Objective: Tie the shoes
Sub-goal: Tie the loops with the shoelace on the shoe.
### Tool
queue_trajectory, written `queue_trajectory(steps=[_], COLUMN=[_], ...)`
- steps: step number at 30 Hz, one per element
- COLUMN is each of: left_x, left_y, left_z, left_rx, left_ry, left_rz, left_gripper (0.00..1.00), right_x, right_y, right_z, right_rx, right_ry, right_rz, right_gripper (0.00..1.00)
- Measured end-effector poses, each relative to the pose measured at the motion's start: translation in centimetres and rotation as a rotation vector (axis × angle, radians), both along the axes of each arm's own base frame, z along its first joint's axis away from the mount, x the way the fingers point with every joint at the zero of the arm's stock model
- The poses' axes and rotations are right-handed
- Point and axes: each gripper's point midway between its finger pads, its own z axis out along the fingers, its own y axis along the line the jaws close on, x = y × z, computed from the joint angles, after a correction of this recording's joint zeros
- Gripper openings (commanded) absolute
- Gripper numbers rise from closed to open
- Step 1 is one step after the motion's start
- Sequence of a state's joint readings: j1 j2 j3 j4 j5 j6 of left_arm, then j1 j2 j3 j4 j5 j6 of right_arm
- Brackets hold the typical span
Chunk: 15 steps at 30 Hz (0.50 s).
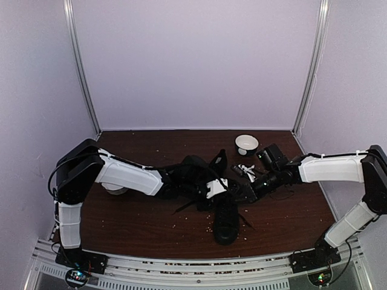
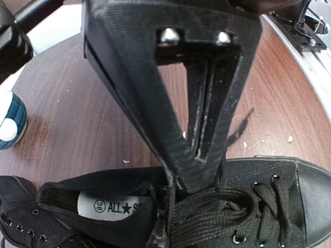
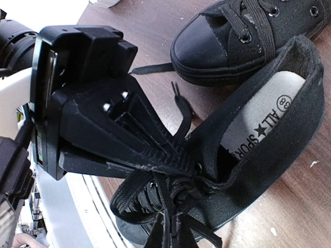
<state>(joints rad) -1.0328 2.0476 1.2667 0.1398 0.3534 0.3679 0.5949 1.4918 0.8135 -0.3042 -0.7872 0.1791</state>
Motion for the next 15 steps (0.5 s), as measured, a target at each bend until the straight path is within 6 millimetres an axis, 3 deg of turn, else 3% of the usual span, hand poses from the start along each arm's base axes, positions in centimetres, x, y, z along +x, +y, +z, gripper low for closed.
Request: queue_trajectory(steps=[9,15], left_x=[0.28,0.15], left_y=[-0.05,-0.03], left_z=[0.52,0.6], left_rx=[-0.041,-0.058], left_ry=[0.017,0.041], left_rz=[0.023,0.025], left_gripper=[0.0,0.0], right_x=[-0.25,-0.58], right_y=[-0.24,-0.64], right_z=[-0.23,-0.65], right_rx=[-0.014,-0.038], right_ry=[-0.002,0.006], right_rz=[0.014,0.019], right_gripper=[0.0,0.16])
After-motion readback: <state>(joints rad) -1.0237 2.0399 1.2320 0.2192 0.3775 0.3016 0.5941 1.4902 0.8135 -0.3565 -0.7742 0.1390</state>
